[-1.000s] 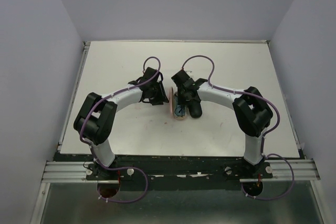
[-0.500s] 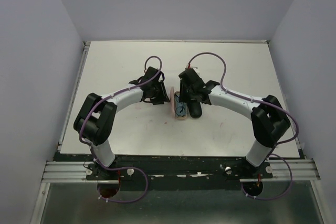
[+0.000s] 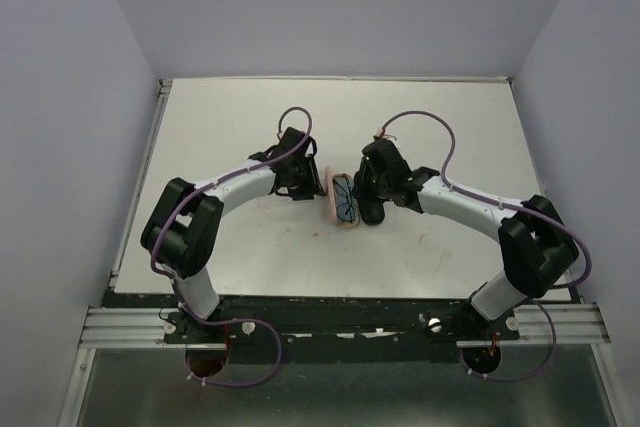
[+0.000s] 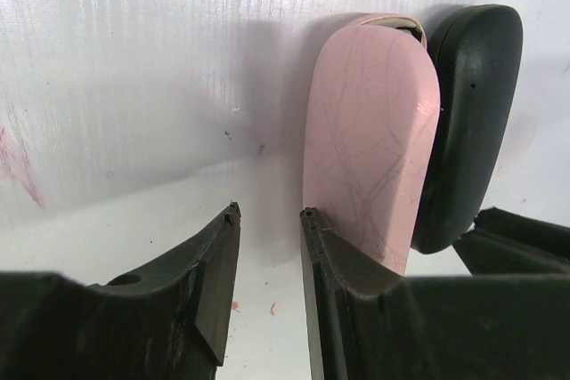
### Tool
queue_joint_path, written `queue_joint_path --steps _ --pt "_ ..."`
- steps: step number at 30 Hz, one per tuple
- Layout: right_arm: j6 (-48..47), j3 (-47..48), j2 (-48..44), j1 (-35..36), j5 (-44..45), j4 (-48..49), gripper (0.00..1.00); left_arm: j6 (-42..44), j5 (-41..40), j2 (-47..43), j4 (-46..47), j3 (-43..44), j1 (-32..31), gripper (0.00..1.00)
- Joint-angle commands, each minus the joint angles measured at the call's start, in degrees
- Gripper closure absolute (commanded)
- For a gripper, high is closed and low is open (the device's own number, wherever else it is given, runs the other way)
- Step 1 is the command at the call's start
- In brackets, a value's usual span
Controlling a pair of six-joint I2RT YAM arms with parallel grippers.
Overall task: Organize the sunglasses
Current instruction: Place the sunglasses in the sunglasses case, then close the case with sunglasses at the center of the board.
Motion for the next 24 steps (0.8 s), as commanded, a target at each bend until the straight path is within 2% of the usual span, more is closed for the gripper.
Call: queue_joint_path --steps 1,13,24 --pt "3.1 -3.5 1.1 -1.7 -2.2 2.7 0.64 0.4 -1.9 -1.3 -1.7 2.0 -0.8 0.57" --pt "1.6 -4.8 3.7 -2.8 -7.7 7.8 0.76 0.4 -3.0 -0.2 -3.6 3.7 -1.4 0.57" --pt "5.5 -5.0 5.1 -5.5 2.0 3.8 0.79 0.8 -3.0 0.3 -3.6 3.9 -1.5 0.57"
